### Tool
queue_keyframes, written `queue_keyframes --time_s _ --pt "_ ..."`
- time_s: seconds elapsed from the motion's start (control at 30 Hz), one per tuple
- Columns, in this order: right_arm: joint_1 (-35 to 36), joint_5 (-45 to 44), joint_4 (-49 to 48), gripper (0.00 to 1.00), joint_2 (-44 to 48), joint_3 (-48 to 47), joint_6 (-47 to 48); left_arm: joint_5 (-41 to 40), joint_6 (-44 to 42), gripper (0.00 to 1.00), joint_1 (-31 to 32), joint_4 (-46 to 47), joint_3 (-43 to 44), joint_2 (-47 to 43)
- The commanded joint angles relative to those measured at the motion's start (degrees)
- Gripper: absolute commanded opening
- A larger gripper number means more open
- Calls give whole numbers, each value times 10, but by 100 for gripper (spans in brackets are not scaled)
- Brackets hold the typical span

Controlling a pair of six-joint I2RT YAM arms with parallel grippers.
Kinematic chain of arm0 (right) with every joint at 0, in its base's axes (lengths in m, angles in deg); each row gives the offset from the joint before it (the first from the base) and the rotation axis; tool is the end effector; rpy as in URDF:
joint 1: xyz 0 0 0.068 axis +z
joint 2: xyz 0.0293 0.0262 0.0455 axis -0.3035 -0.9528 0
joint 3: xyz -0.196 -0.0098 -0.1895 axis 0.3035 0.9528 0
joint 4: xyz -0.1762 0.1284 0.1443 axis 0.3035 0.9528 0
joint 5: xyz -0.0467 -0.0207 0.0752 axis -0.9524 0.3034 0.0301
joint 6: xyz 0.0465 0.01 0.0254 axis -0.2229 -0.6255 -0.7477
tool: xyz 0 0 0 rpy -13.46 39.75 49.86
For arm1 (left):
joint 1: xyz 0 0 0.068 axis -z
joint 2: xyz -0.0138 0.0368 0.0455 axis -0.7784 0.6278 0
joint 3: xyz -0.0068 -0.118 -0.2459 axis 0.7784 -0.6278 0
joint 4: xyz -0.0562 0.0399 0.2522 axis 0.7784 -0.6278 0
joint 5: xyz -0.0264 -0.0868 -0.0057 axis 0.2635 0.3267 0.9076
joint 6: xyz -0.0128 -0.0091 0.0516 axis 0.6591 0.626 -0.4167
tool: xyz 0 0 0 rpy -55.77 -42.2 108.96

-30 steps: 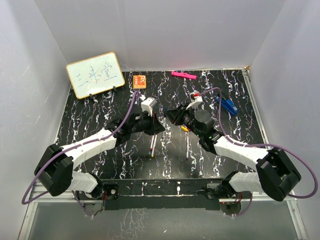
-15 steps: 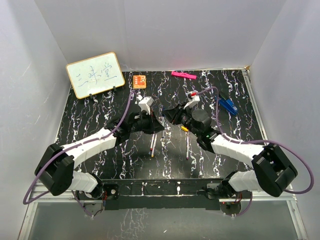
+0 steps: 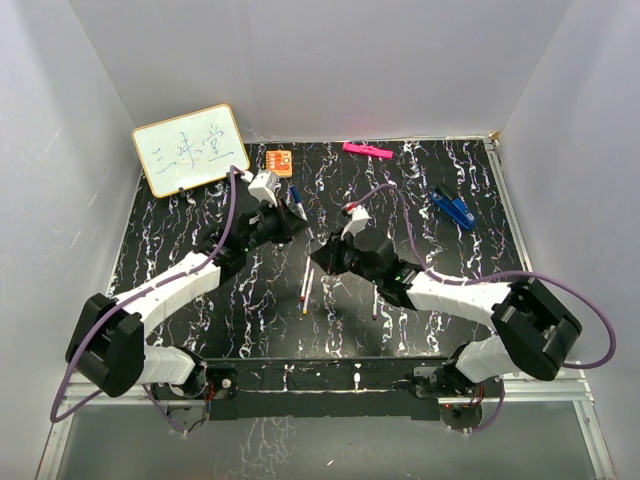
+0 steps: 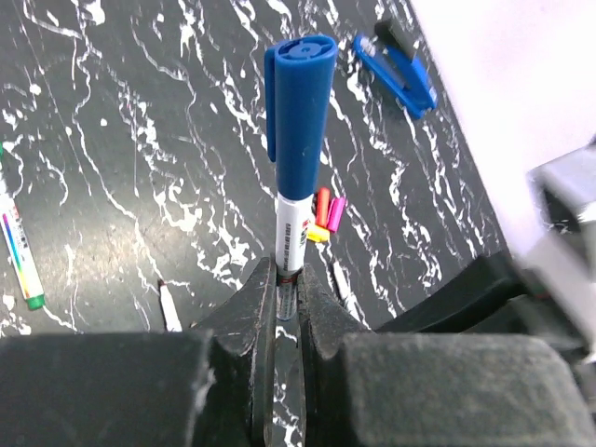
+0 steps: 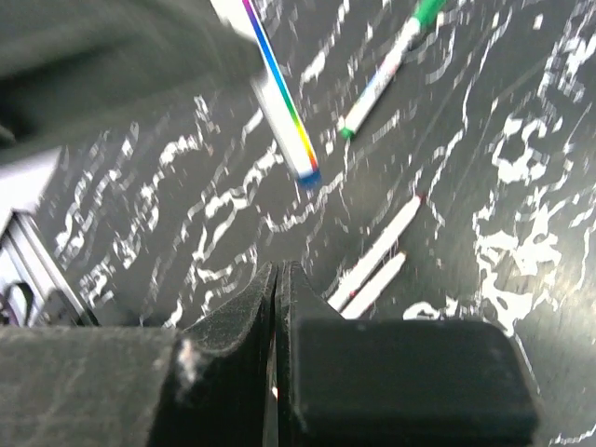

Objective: Insert the pens into the pen caps

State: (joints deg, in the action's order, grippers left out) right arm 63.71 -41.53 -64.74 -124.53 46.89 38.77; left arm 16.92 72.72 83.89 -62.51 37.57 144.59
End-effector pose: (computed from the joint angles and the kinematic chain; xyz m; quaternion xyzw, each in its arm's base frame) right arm 0.2069 0.2146 0.2259 -0.0924 0.8058 0.3724 0.4510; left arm 0.2521 -0.1698 0.2728 0.0483 0.7872 -0.3919 0.4737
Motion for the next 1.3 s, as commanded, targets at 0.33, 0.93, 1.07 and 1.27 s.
queue_keyframes --time_s 0.33,0.93,1.07,1.27 --pt "10 -64 95 0 2 -37 20 -28 -33 0 0 -15 9 -53" --pt "8 -144 84 62 70 -136 89 138 -104 0 0 -89 6 -23" --pt "7 -128 65 61 52 -154 83 184 -107 0 0 -75 3 -23" --pt "7 -118 64 58 26 -164 74 213 -121 0 0 -83 8 -23"
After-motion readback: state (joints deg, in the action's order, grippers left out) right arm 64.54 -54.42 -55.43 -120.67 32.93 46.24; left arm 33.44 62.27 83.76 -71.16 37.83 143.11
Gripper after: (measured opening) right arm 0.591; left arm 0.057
